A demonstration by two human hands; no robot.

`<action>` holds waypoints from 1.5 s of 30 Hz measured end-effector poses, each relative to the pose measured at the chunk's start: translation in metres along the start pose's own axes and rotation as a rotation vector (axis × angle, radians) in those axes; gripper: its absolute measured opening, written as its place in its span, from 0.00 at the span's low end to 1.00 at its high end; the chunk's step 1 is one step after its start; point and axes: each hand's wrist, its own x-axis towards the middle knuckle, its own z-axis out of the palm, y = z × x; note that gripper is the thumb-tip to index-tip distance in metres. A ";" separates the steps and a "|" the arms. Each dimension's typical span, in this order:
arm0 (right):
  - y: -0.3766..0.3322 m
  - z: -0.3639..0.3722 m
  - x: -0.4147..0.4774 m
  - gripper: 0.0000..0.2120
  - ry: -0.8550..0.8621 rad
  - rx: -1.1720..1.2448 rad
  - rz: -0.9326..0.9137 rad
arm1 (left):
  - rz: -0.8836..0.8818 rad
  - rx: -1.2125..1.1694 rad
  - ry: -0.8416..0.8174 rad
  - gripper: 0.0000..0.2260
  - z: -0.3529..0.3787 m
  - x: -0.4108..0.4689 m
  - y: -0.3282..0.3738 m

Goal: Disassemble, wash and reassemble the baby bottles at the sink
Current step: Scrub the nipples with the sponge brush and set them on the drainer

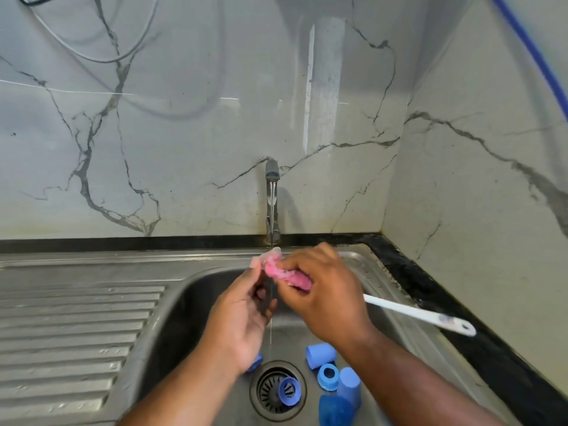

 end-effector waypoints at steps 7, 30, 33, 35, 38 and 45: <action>0.004 -0.015 0.003 0.09 0.163 -0.083 0.037 | 0.011 0.044 0.000 0.12 0.005 -0.001 -0.002; -0.007 -0.012 0.000 0.09 0.011 0.071 -0.077 | 0.001 0.059 -0.021 0.15 -0.002 0.004 0.004; 0.003 -0.025 0.008 0.09 0.183 0.082 -0.045 | -0.008 0.126 0.026 0.13 -0.005 0.006 -0.001; 0.008 -0.029 0.010 0.10 0.184 0.037 -0.040 | 0.005 0.184 -0.019 0.11 -0.005 0.004 -0.003; 0.008 -0.021 0.004 0.11 0.058 -0.043 -0.139 | 0.035 0.216 -0.110 0.17 -0.001 0.001 -0.005; 0.012 -0.011 0.004 0.12 -0.046 -0.213 -0.095 | 0.023 0.342 -0.167 0.14 -0.005 0.002 -0.006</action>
